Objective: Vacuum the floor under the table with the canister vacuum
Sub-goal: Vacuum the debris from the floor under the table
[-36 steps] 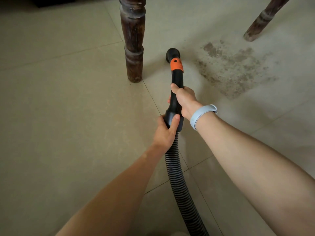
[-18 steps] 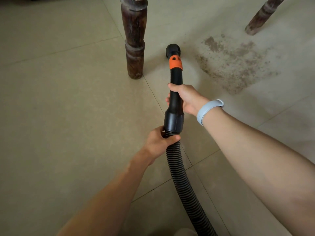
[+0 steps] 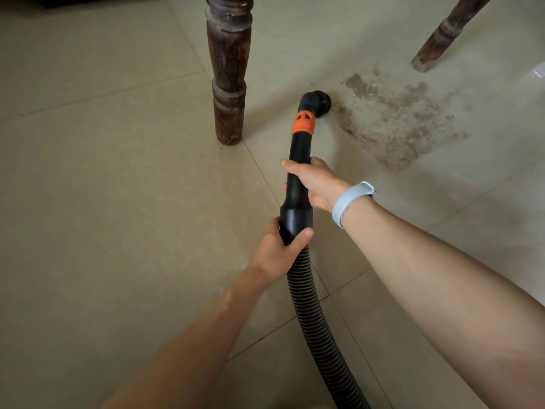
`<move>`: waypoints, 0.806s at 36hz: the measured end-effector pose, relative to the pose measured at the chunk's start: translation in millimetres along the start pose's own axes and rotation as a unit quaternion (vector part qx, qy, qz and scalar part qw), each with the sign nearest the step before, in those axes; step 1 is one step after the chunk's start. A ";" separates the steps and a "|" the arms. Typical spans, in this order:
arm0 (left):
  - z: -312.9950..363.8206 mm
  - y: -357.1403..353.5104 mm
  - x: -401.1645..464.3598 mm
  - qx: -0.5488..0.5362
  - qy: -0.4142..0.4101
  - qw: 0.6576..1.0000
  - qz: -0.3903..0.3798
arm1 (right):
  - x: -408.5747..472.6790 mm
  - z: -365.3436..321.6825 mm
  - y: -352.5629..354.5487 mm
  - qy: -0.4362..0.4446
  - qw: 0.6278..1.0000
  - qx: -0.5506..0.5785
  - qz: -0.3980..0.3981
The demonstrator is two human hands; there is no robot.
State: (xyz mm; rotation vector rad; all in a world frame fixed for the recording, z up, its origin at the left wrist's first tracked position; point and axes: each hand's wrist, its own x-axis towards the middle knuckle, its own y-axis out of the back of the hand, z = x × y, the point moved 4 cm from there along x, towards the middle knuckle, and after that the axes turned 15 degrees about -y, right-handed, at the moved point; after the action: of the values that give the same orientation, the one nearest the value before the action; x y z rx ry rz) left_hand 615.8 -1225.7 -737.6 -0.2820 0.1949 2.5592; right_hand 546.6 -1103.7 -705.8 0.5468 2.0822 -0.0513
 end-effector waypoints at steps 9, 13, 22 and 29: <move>9.4 -9.6 15.3 -0.026 -0.004 0.999 0.034 | 2.9 -2.0 -0.2 0.027 1.000 -0.003 0.002; 17.8 -9.6 25.4 0.013 -0.027 0.999 0.037 | 0.9 -10.4 5.4 0.025 0.998 0.056 -0.017; 50.5 14.9 64.8 0.174 -0.077 0.981 -0.026 | 9.0 -38.2 12.9 0.001 0.978 0.200 -0.057; 64.3 33.7 77.1 0.233 -0.081 0.967 -0.059 | 10.4 -49.0 4.9 -0.008 0.970 0.238 -0.059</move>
State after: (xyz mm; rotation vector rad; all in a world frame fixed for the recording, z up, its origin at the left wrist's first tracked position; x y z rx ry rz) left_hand 523.6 -1201.9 -691.2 0.0929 0.6816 2.3192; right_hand 504.8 -1083.4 -686.5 0.7028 2.0860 -0.6347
